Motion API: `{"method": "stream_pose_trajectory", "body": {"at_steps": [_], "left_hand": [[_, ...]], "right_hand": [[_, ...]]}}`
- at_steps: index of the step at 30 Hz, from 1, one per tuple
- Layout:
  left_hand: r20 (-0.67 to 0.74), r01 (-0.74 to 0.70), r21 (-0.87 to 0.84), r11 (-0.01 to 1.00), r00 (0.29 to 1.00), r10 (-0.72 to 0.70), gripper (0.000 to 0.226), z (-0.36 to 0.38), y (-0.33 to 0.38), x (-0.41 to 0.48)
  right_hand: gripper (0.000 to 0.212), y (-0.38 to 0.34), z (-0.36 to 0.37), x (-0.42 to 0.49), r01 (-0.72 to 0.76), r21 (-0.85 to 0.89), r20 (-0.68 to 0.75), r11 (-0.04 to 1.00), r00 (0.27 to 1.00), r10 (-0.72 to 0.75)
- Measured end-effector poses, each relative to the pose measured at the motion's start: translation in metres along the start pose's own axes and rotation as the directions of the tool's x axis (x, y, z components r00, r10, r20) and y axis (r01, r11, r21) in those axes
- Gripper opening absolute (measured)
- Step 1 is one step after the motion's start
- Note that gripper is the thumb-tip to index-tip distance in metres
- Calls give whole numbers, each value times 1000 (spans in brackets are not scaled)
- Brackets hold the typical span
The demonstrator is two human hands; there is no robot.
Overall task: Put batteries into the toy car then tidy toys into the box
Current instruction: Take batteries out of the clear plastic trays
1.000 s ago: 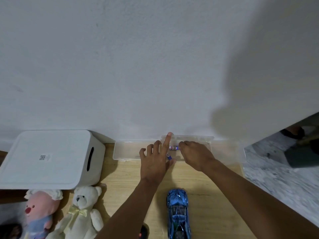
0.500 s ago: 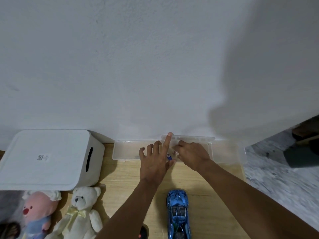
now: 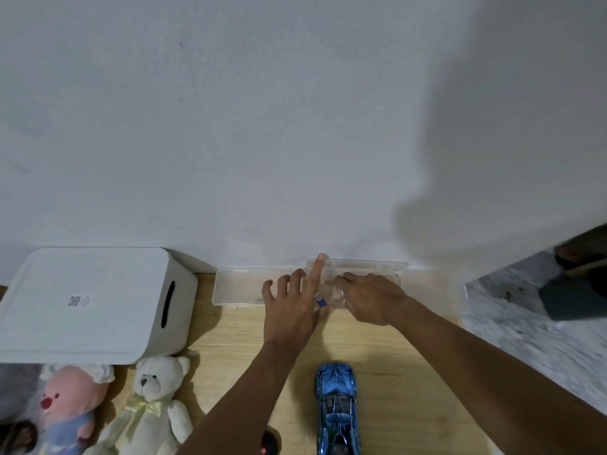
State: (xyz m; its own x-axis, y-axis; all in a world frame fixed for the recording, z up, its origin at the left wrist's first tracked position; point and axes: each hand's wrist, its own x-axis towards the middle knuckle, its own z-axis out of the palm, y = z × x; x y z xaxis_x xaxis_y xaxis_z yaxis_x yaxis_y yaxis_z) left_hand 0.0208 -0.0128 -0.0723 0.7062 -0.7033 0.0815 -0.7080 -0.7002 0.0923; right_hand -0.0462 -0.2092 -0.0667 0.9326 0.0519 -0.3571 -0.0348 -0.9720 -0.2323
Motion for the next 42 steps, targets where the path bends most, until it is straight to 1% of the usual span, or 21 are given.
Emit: {"method": "stream_pose_trajectory", "body": {"at_steps": [2, 4, 6, 8, 13, 18, 21, 24, 27, 29, 33, 38, 42], "left_hand": [[-1, -1, 1, 1000, 1000, 1, 108, 0, 0, 0], [0, -3, 18, 1000, 1000, 3, 108, 0, 0, 1], [5, -6, 31, 999, 1000, 6, 109, 0, 0, 1], [14, -6, 30, 1000, 1000, 6, 111, 0, 0, 1], [24, -4, 32, 999, 1000, 3, 110, 0, 0, 1], [10, -2, 29, 1000, 1000, 2, 110, -1, 0, 1], [12, -2, 24, 1000, 1000, 1, 111, -1, 0, 1], [18, -4, 34, 999, 1000, 3, 109, -2, 0, 1], [33, -7, 51, 999, 999, 5, 107, -3, 0, 0], [42, -8, 59, 998, 999, 5, 107, -4, 0, 0], [40, -12, 64, 998, 999, 9, 106, -5, 1, 1], [28, -12, 59, 998, 1000, 10, 107, -4, 0, 1], [26, -18, 75, 997, 1000, 16, 107, -5, 0, 1]], "right_hand": [[11, 1, -1, -3, -67, 66, -13, 996, 998, 68], [11, -1, -1, -1, -171, 145, -9, 975, 985, 174], [17, -4, 0, 3, -228, 213, 8, 950, 973, 231], [22, -9, 4, 7, -238, 244, 24, 940, 971, 239], [38, -13, 7, 8, -217, 123, -83, 969, 970, 227], [46, -11, -1, 12, -216, 75, -63, 973, 973, 221], [51, -12, -6, 14, -228, 96, -75, 969, 969, 235], [48, -14, -7, 15, -242, 132, -40, 961, 968, 249], [32, -17, -2, 15, -202, 113, 42, 973, 979, 199], [25, -19, 3, 15, -182, 103, 53, 978, 983, 178], [33, -17, 3, 20, -226, 154, 26, 962, 974, 225], [34, -16, 6, 27, -280, 175, 3, 944, 959, 284], [28, -23, 8, 29, -327, 266, 12, 907, 942, 337]]}}
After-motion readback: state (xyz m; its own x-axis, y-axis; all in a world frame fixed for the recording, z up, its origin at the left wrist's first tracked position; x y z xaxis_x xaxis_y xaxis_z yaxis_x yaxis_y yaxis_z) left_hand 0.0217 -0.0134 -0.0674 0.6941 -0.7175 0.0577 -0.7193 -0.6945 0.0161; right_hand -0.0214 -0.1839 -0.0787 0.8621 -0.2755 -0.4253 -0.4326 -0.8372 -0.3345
